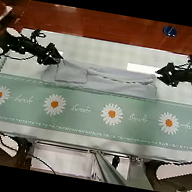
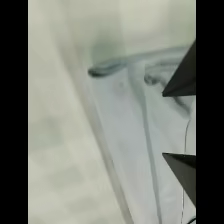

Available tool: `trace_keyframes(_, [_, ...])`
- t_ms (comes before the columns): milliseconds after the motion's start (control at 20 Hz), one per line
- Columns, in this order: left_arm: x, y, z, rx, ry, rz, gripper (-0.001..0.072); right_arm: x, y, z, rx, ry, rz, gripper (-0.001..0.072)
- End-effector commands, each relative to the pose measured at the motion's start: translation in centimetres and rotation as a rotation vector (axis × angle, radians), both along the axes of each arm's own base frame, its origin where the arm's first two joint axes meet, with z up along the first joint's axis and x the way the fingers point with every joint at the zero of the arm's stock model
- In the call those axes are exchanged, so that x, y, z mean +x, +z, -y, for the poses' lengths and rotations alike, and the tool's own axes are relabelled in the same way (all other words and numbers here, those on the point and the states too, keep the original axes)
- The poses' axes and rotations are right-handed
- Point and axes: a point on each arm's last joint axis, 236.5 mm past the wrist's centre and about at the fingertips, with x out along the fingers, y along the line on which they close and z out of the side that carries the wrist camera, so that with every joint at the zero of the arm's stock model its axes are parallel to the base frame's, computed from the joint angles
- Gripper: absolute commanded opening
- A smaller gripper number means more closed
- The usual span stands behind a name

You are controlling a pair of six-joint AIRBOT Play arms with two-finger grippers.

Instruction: Fold the shirts.

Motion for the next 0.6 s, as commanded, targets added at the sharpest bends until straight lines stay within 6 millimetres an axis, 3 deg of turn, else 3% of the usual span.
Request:
trace_keyframes(0, [-4.2, 1.9, -4.1, 0.078, -0.097, -0.048, 0.0507, -3.2, 0.4, 4.5, -0.034, 0.012, -0.065, 0.0412])
trace_keyframes(100, [-5.5, 2.8, -5.2, 0.159, -0.073, 0.014, 0.0507, -5.4, -1.1, 6.4, -0.085, 0.005, -0.136, 0.0412])
trace_keyframes(200, [-5.7, 4.0, -3.4, 0.148, 0.033, 0.150, 0.0507, -6.2, -2.7, 6.2, -0.075, -0.014, -0.161, 0.0412])
trace_keyframes(350, [-8.1, 4.9, 1.1, 0.117, 0.109, 0.323, 0.0507, -5.6, -4.2, 3.3, -0.020, -0.010, -0.140, 0.0412])
trace_keyframes(550, [-11.6, 4.3, 5.9, 0.109, 0.019, 0.332, 0.0507, -4.0, -5.5, -0.6, 0.012, 0.030, -0.129, 0.0412])
